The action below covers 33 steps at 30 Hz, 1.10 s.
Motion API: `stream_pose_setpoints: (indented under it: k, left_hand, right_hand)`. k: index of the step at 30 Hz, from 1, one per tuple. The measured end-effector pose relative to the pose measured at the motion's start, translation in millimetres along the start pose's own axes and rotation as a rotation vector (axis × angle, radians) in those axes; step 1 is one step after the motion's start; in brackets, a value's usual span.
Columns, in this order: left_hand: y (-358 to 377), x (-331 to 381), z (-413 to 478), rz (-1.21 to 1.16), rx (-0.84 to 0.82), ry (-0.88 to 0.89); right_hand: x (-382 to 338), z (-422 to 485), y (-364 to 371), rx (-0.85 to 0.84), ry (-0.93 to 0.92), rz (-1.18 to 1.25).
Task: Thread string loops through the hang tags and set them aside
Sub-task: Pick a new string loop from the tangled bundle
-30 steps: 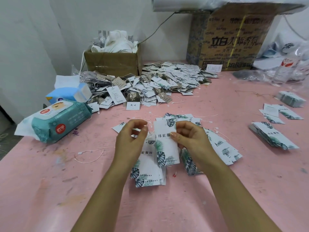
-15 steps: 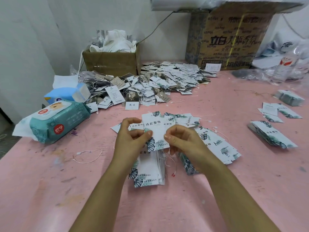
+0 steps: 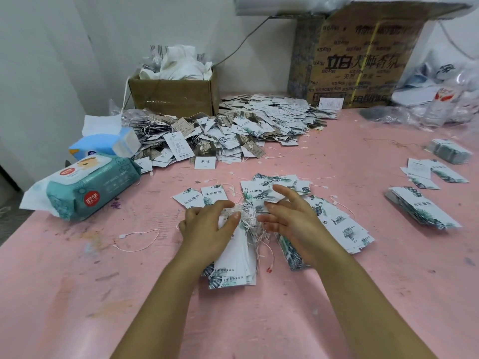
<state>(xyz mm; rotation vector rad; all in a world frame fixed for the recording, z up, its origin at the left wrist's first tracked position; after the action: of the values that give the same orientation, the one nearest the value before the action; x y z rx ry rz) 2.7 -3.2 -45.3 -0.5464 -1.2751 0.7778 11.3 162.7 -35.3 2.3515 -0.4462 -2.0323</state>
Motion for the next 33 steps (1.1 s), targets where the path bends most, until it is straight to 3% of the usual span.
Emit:
stream_pose_setpoints:
  k: [11,22,27,33]
  left_hand:
    - [-2,3,3,-0.009,0.076,0.059]
    - [-19,15,1,-0.345,0.253,0.142]
    - [-21,22,-2,-0.539,0.190,0.135]
    - [-19,31,-8,-0.538,0.078,0.245]
  right_hand:
    - [1,0,2,-0.012,0.005,-0.058]
    - [4,3,2,-0.003,-0.086,-0.119]
    - [-1,-3,7,-0.026,-0.215,-0.254]
    - [-4,-9,13,-0.152,-0.327,-0.330]
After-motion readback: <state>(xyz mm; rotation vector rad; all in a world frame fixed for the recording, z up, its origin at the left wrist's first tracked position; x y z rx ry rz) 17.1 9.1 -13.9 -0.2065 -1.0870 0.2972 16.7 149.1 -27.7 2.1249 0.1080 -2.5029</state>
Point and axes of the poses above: each hand's wrist, its own z-axis towards the middle knuckle, its own y-axis out of the palm, x = y × z, the point moved 4 cm from there along z, towards the middle knuckle, and after that the axes turned 10 degrees about x, right-handed, at the moved point
